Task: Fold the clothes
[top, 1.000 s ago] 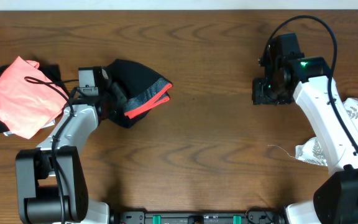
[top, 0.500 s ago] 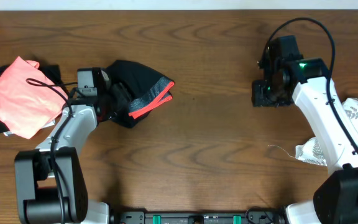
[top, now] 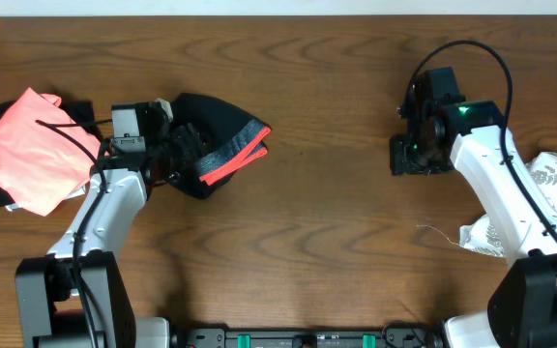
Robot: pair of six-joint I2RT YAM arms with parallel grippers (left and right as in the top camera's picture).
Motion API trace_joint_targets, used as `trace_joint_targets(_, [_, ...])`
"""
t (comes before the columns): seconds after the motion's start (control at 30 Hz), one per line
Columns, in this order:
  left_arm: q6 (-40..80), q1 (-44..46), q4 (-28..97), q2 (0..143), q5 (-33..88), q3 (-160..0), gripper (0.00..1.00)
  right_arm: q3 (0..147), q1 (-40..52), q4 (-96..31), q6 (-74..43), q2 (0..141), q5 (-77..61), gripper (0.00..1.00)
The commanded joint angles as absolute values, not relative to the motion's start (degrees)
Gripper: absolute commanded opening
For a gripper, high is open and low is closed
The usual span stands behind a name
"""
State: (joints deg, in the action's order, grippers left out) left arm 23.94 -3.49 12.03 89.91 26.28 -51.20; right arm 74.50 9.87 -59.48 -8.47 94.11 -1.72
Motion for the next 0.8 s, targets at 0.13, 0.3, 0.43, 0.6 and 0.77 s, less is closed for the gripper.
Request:
trace_joint_targets(0.13, [23.00, -3.51, 12.32, 94.52, 24.34, -50.78, 0.63, 74.24, 10.13, -59.53, -7.62, 93.65, -1.96, 0.51])
trace_joint_targets(0.3, [23.20, -2.22, 9.87, 100.18, 25.34, -50.78, 0.63, 74.24, 10.13, -59.51, -7.62, 93.65, -1.96, 0.51])
trace_joint_targets(0.43, [24.14, -0.89, 8.01, 101.19, 31.51, -50.78, 0.32, 74.24, 10.13, -59.57, -7.62, 93.65, -1.96, 0.51])
trace_joint_targets(0.6, [31.16, -0.89, 3.16, 97.86, 43.20, -50.81, 0.06, 74.24, 10.13, -59.55, -7.62, 93.65, -1.96, 0.51])
trace_joint_targets(0.77, [42.44, -0.49, -0.12, 91.13, 47.57, -50.81, 0.06, 74.24, 10.13, -59.31, -7.62, 93.67, -1.96, 0.51])
